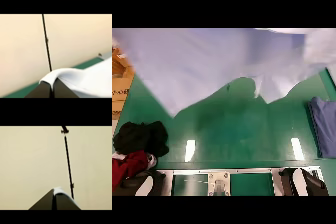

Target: Fold the shirts.

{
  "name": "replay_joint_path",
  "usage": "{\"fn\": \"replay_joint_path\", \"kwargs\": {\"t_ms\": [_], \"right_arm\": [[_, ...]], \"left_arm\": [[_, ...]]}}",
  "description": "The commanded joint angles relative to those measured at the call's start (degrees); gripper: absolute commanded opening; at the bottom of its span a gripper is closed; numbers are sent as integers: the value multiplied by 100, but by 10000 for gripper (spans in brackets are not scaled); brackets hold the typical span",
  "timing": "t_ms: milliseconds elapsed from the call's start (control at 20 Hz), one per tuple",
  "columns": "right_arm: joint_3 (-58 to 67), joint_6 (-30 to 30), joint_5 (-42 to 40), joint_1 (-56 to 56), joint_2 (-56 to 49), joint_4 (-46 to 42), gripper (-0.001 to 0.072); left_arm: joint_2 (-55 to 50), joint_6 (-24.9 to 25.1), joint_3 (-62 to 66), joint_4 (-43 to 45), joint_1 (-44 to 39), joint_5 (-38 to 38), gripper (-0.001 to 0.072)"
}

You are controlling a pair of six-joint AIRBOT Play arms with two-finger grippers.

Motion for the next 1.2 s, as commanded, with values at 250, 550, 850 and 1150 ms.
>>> {"fn": "replay_joint_path", "kwargs": {"t_ms": [250, 550, 850, 1150], "right_arm": [[-192, 575, 192, 4, -264, -822, 16], [-2852, -651, -367, 968, -1768, -562, 17], [-3058, -1106, -1696, 1770, -4752, -468, 16], [-1366, -1038, -1537, 1777, -6472, -341, 16]], "left_arm": [[-223, -356, -463, 579, 4, 192, 27], [-2459, 389, -2190, -1019, 2, 72, 27], [-4905, 507, -3095, -1088, -245, 555, 27], [-5685, 505, -3069, -1095, -479, 1976, 26]]}}
